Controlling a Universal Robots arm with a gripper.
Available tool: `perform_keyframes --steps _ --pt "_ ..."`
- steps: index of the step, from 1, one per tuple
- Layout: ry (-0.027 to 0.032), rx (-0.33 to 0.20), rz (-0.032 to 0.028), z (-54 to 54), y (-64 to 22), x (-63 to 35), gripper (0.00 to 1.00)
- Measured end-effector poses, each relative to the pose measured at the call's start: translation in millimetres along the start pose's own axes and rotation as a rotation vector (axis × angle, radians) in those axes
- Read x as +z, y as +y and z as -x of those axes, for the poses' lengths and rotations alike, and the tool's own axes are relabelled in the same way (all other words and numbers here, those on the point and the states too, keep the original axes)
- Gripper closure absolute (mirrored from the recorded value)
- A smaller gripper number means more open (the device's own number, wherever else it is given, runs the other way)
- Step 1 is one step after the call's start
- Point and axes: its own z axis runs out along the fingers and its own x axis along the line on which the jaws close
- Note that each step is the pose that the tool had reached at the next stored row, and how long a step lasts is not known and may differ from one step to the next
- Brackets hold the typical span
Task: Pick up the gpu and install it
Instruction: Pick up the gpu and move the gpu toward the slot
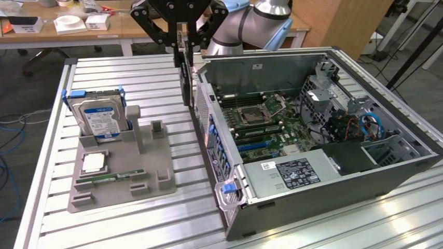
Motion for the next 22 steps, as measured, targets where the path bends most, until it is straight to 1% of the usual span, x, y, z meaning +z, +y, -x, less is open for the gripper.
perform_keyframes --steps 22 --pt "0.0 0.0 0.0 14.0 1.1 0.6 0.74"
